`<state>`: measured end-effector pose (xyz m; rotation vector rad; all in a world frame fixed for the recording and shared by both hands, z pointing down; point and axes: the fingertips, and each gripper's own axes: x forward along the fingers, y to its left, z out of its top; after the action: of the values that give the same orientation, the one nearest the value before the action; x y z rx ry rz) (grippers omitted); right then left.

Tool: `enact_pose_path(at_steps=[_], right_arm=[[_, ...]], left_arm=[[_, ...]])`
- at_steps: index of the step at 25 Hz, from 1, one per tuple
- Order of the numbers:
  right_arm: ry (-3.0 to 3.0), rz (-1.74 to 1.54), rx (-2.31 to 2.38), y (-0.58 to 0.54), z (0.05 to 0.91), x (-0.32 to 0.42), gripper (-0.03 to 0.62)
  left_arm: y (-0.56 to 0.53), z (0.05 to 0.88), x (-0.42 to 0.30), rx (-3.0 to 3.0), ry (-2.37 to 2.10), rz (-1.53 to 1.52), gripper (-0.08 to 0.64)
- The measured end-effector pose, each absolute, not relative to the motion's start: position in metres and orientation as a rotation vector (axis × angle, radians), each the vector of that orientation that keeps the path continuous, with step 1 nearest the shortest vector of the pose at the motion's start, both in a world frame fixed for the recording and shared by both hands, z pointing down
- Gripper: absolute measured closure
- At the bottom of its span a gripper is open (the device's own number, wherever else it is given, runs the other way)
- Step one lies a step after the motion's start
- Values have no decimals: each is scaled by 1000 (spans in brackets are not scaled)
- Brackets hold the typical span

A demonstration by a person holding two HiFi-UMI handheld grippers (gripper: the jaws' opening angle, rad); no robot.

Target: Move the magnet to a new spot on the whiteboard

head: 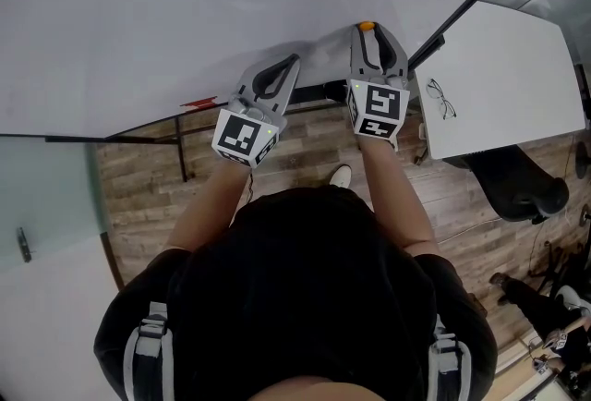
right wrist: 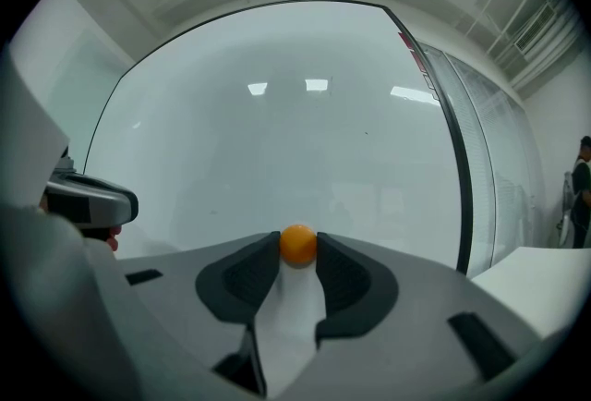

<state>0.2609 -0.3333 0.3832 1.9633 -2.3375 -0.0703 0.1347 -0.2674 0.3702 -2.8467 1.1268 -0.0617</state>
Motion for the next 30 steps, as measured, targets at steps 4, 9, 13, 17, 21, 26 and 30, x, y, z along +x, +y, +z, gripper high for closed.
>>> enact_pose_path(at_steps=[4, 9, 13, 17, 21, 26, 30], right_arm=[[-2359, -74, 1938, -332, 383, 261, 472], [-2390, -83, 1903, -322, 378, 256, 474], [-2414, -85, 1869, -312, 378, 251, 474], [-2442, -80, 1835, -303, 376, 247, 474], [-2523, -73, 1755, -289, 371, 235, 472], [-2667, -86, 1585, -261, 361, 209, 472], [-2749, -95, 1497, -238, 356, 188, 472]], left_arm=[[-266, 369, 128, -2836, 1146, -59, 557], [-264, 365, 121, -2823, 1168, -44, 557], [-263, 365, 114, -2819, 1182, -38, 557], [-261, 363, 107, -2820, 1201, -20, 557], [-254, 359, 100, -2818, 1201, -10, 557], [-238, 354, 88, -2819, 1183, -3, 557], [-225, 355, 73, -2819, 1165, -6, 557]])
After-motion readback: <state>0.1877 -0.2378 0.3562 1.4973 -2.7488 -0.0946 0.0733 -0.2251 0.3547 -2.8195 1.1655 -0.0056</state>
